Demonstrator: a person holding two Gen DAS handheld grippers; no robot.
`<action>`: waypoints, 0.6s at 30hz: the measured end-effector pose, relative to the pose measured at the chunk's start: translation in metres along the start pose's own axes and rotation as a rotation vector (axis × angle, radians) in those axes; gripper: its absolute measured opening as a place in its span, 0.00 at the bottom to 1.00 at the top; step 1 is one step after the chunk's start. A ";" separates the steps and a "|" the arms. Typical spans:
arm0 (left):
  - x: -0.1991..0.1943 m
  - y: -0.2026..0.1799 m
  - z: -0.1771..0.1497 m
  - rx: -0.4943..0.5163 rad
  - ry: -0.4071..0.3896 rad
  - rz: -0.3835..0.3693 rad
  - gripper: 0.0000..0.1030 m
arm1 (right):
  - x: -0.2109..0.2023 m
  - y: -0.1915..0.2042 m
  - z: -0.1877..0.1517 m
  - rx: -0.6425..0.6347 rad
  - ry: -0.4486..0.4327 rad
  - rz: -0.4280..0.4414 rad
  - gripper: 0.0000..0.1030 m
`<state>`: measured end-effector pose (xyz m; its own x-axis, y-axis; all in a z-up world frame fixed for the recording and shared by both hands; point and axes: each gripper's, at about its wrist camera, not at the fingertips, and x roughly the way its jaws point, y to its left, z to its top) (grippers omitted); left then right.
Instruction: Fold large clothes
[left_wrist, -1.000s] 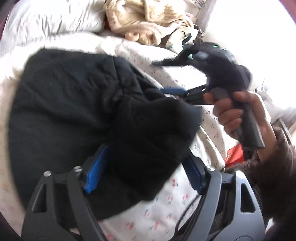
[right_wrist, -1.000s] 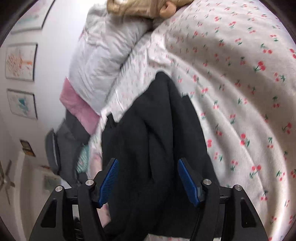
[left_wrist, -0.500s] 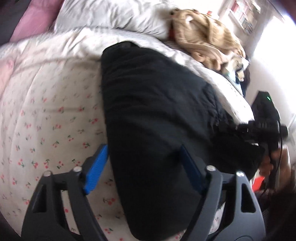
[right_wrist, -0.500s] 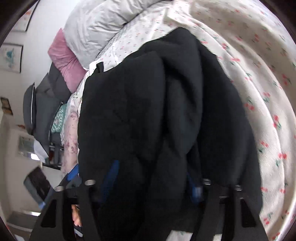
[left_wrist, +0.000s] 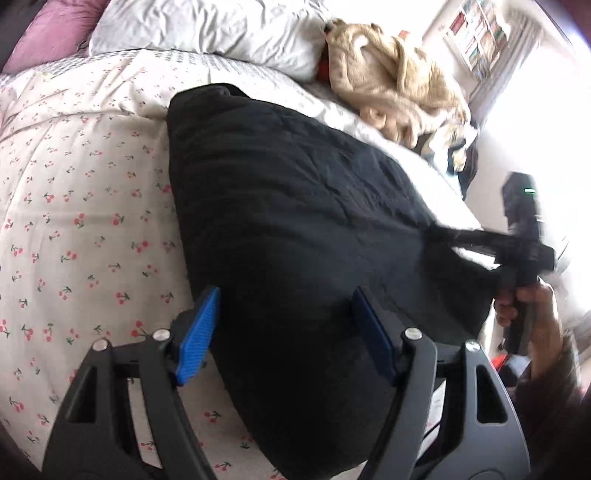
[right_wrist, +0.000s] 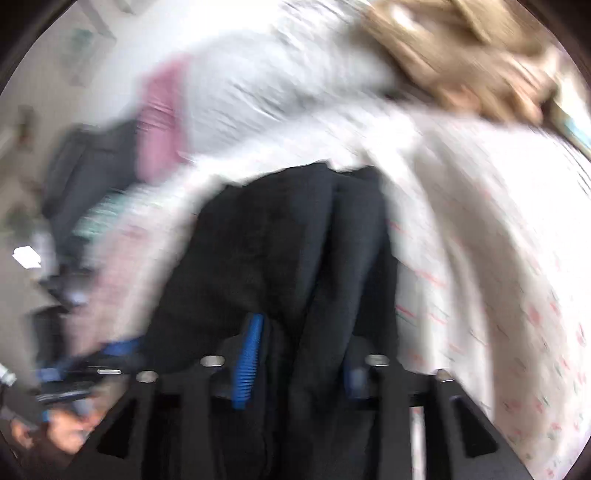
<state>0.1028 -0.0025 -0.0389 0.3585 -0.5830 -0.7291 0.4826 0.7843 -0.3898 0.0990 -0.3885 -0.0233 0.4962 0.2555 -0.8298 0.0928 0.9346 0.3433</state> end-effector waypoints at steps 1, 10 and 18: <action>0.001 -0.003 0.000 0.014 0.001 0.013 0.71 | 0.005 -0.008 -0.002 0.028 0.028 0.022 0.67; -0.001 0.006 0.003 -0.059 0.006 -0.011 0.71 | -0.039 -0.038 0.006 0.256 -0.118 0.474 0.62; -0.001 0.007 0.003 -0.081 0.006 0.003 0.73 | 0.031 -0.027 0.001 0.227 0.160 0.357 0.36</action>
<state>0.1078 0.0031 -0.0390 0.3550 -0.5792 -0.7339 0.4153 0.8010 -0.4312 0.1126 -0.4055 -0.0582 0.3931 0.6042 -0.6931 0.1355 0.7075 0.6936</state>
